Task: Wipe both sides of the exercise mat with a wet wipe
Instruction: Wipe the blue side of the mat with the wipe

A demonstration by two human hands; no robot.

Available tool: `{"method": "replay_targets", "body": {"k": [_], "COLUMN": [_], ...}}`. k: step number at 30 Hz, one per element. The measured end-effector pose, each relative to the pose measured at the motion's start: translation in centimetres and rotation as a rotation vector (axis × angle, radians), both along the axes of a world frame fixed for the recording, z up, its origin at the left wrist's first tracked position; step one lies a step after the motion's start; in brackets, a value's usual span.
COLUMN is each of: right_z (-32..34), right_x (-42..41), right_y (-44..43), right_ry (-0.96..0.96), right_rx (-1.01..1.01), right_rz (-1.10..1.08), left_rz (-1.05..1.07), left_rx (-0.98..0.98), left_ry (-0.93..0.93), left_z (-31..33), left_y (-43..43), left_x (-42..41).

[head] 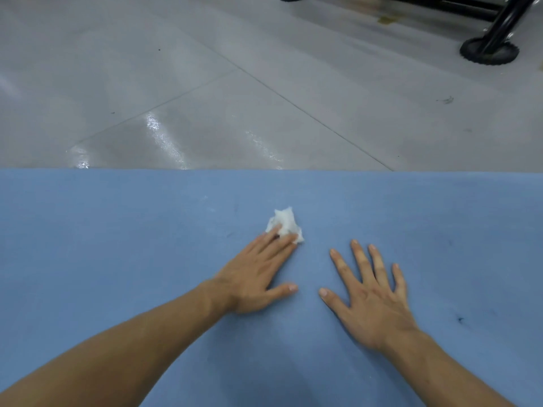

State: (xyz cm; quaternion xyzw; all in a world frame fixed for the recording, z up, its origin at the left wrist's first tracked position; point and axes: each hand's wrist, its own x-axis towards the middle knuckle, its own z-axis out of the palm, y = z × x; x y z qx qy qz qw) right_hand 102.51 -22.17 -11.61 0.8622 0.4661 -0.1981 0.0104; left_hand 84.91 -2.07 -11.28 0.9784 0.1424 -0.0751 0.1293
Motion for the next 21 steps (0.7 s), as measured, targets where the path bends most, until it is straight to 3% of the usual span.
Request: {"method": "replay_targets", "body": {"k": [6,11,14,17,21], "right_z": [0.0,0.1,0.2,0.2,0.1], "right_x": [0.0,0.0,0.0,0.0,0.0], "right_y": [0.0,-0.2,-0.1,-0.1,-0.1], "right_ry": [0.005,0.013,0.008,0.003,0.006], "right_rx": [-0.002,-0.010,-0.014,-0.020,-0.024], "right_rz": [0.002,0.010,0.010,0.009,0.005], "left_rz": [-0.006,0.484,0.633,0.613,0.348], "left_rx": [0.085,0.167,0.124,0.028,-0.011], "left_ry": [-0.061,0.014,0.020,-0.025,-0.098], "left_z": [-0.5,0.0,0.3,0.2,0.2], "left_y": [1.5,7.0,8.7,7.5,3.0], "left_x": [-3.7,-6.9,-7.9,-6.2,-2.7]}}
